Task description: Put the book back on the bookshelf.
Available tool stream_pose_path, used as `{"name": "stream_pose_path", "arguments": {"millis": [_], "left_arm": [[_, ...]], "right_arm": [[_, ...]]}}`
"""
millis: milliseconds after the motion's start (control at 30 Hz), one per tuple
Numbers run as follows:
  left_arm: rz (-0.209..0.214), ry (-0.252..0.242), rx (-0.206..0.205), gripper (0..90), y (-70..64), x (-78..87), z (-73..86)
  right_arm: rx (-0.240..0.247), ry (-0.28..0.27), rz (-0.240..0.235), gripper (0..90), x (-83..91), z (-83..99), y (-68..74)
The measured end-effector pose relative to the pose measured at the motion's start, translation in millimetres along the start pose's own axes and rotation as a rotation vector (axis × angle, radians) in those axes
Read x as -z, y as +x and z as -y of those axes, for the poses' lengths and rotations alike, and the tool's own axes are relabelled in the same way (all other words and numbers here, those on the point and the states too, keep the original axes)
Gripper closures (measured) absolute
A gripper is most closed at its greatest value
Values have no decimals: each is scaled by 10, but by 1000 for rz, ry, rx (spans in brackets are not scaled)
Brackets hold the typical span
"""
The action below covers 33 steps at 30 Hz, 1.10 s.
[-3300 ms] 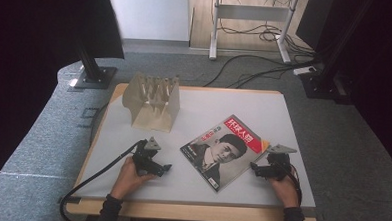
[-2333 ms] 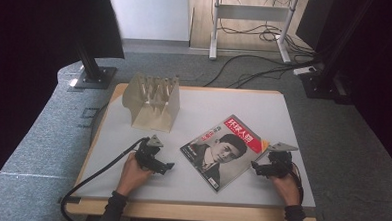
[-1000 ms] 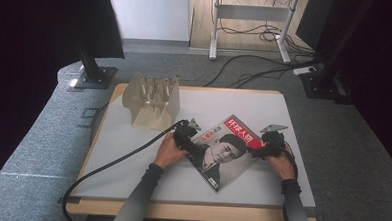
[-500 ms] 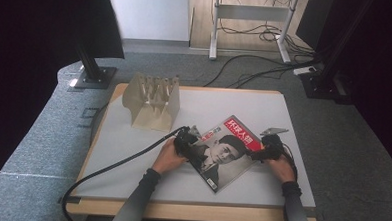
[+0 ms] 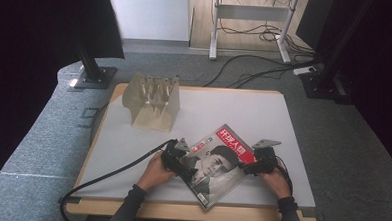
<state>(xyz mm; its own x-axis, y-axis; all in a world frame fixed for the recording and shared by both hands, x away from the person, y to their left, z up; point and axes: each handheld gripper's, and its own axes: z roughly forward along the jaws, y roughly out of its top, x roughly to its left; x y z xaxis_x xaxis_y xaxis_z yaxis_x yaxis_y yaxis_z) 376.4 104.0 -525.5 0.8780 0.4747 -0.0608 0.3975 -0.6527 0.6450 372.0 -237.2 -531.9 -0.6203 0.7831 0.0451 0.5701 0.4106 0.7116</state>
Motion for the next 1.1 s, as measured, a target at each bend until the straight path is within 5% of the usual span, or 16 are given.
{"name": "stream_pose_path", "arguments": {"millis": [367,633,733,967,1100], "left_arm": [[-21,0,13,0,-108,28,44],[-16,35,-49,0,-166,131,93],[-88,49,-53,0,-74,227,100],[-199,30,29,0,289,437,198],[-223,41,71,0,435,392,255]], "right_arm": [[-15,12,69,32,357,267,16],[1,25,107,0,338,335,30],[0,23,121,0,313,310,17],[-29,19,150,0,165,165,-86],[-36,23,162,0,85,78,-131]]}}
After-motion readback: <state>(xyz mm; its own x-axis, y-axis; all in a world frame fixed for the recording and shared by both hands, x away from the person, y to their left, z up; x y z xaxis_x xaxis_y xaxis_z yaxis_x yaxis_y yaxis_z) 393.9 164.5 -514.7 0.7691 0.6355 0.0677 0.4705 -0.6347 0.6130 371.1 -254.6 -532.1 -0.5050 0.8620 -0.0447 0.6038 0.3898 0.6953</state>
